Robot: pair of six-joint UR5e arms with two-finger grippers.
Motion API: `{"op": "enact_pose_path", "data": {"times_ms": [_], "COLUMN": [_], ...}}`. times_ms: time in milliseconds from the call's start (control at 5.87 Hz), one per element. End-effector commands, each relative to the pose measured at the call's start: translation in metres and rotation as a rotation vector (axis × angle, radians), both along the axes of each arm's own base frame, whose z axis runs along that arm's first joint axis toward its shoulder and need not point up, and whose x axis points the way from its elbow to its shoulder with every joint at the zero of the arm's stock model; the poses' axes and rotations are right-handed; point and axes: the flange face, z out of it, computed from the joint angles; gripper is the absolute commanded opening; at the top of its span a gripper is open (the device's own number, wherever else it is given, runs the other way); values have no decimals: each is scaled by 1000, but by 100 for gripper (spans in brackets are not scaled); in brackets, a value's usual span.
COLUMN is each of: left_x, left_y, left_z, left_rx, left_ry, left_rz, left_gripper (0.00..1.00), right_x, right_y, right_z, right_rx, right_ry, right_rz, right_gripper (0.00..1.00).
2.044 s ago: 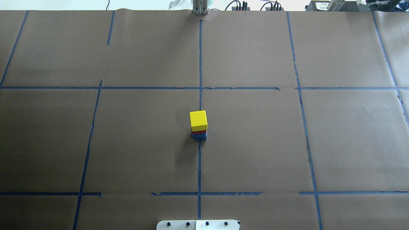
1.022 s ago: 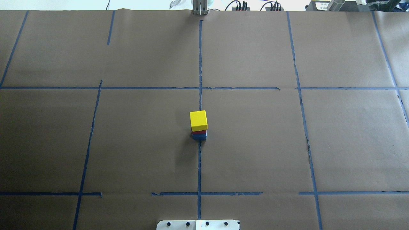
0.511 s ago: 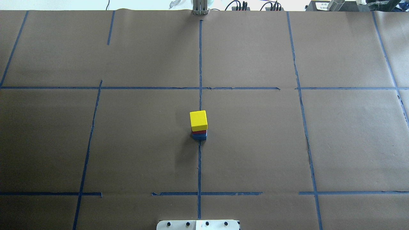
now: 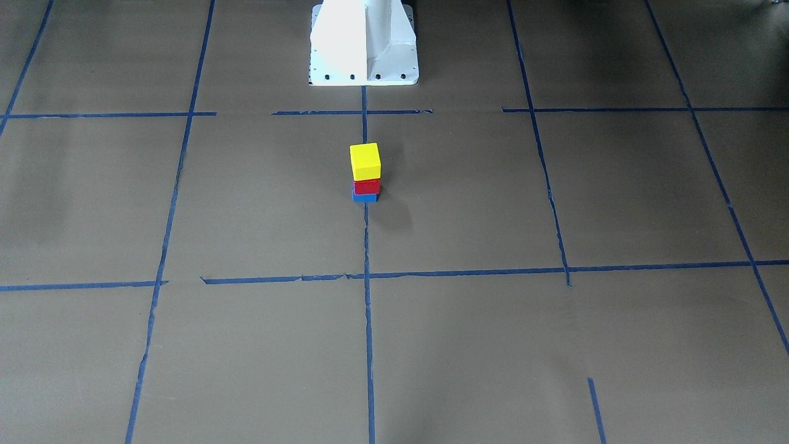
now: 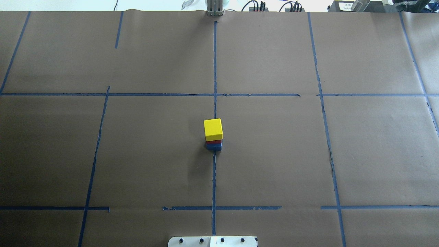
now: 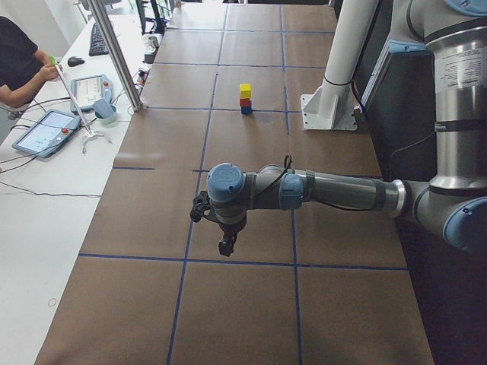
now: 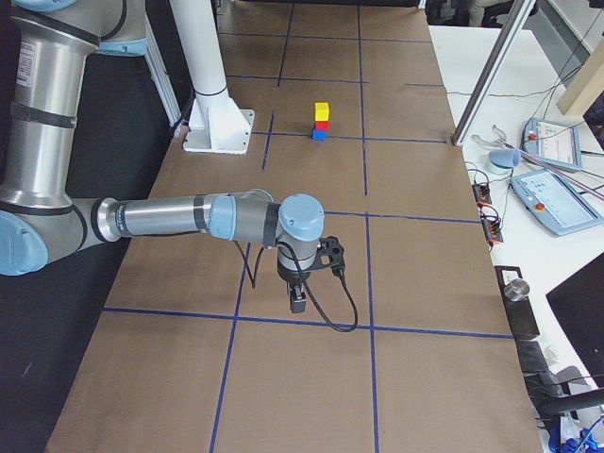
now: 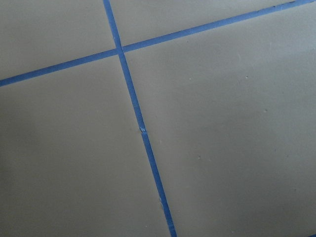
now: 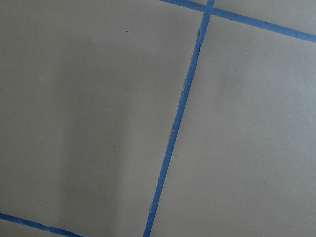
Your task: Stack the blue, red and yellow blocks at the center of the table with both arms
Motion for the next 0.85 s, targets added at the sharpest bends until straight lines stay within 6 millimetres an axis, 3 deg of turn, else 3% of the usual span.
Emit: {"op": "enact_pose_path", "data": {"times_ms": [0,681], "left_x": [1,0], "left_y": [-3,-6], "left_z": [15,3], "left_rx": [-2,20], "left_ry": [-4,-7], "left_rz": [3,0], "left_gripper": [100,100], "right_x": [-1,-2], "right_y": [0,-1], "right_z": [1,-2], "right_rx": [-1,0], "right_ry": [-2,-17], "right_rz": [-1,15], "right_gripper": [100,100]}}
